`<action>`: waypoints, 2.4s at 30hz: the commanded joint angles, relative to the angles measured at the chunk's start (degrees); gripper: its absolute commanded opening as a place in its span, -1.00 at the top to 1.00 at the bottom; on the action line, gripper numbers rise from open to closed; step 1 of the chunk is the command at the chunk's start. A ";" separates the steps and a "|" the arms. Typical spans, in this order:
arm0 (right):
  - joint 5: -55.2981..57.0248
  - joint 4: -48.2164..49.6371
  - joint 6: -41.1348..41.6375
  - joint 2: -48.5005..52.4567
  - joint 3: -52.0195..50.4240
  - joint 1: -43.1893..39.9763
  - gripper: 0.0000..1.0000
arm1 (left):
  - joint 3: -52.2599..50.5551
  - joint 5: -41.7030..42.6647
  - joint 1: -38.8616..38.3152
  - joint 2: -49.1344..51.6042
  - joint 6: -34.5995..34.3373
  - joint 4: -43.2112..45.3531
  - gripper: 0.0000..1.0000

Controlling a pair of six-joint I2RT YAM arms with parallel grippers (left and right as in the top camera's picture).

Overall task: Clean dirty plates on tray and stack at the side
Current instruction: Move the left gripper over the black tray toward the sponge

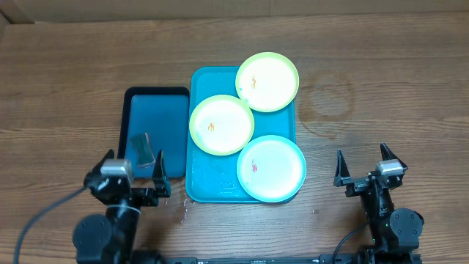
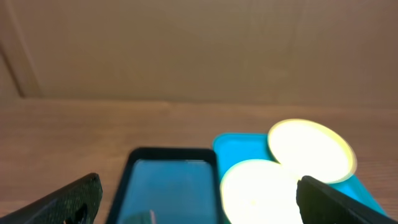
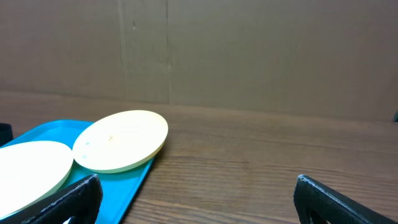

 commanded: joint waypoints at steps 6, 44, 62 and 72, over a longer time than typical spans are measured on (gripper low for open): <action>0.55 0.33 0.15 0.02 -0.59 -0.26 -0.99 | 22.73 7.69 -0.33 22.40 -0.66 -16.28 -0.99; 0.55 0.33 0.15 0.02 -0.59 -0.26 -0.99 | 42.47 1.77 -0.39 53.16 -6.45 -49.96 0.80; 0.55 0.33 0.15 0.02 -0.59 -0.26 -1.00 | 42.23 1.05 -0.39 56.94 -6.82 -49.37 -0.07; 0.55 0.33 0.15 0.02 -0.59 -0.26 -1.00 | 42.23 1.09 -0.39 59.10 -7.08 -48.50 -0.10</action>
